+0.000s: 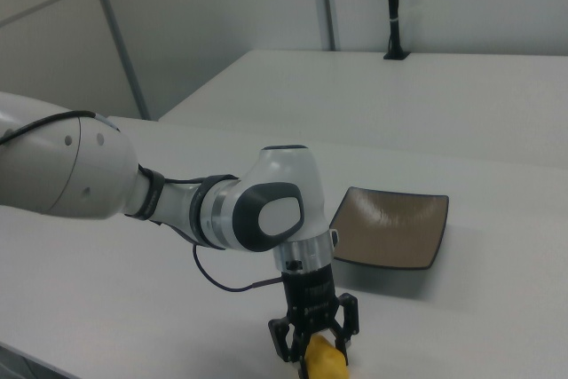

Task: Put potatoes on a ceramic plate
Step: 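Lower the gripper around the yellow potato and close on it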

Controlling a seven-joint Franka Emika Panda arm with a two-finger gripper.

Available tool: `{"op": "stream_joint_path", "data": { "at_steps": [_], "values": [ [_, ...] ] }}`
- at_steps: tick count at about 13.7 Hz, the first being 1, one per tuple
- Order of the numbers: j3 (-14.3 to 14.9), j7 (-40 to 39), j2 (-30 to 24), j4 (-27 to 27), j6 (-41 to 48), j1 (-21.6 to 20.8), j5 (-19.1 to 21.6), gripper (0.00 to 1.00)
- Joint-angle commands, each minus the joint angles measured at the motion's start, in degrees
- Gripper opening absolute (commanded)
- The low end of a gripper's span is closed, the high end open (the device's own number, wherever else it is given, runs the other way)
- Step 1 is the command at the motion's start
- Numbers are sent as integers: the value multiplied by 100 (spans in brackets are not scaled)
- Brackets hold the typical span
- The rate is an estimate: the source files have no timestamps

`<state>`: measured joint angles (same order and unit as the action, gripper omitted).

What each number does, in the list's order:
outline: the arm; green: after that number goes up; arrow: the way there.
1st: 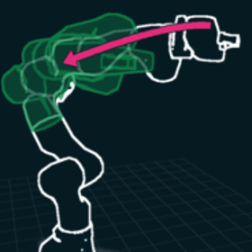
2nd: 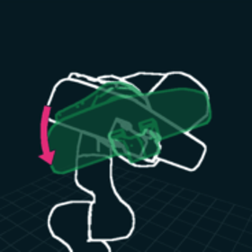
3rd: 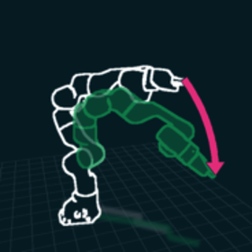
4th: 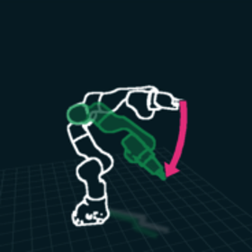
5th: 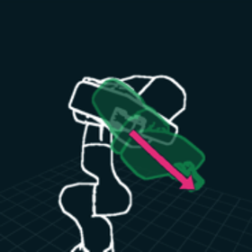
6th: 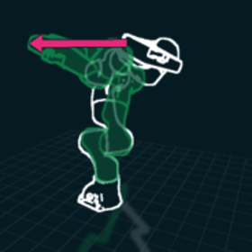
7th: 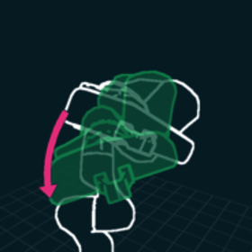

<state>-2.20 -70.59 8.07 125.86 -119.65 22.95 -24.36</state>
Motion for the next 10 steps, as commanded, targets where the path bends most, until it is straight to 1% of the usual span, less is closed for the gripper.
{"op": "stream_joint_path", "data": {
  "at_steps": [1,2,3,4,5,7,9,10],
  "values": [
    [-35,-34,-138,-35,-94,34,-16,64],
    [-35,-33,-165,-123,-58,34,1,64],
    [-43,-33,-200,-245,-58,25,132,64],
    [-44,88,-209,-386,-76,-19,560,64],
    [-44,403,-192,-596,-111,-36,903,64],
    [-96,1132,-104,-1080,-137,-80,1458,64],
    [-105,1756,98,-1553,-146,-98,2038,64],
    [-96,2047,186,-1747,-146,-133,2223,64]
  ]
}}
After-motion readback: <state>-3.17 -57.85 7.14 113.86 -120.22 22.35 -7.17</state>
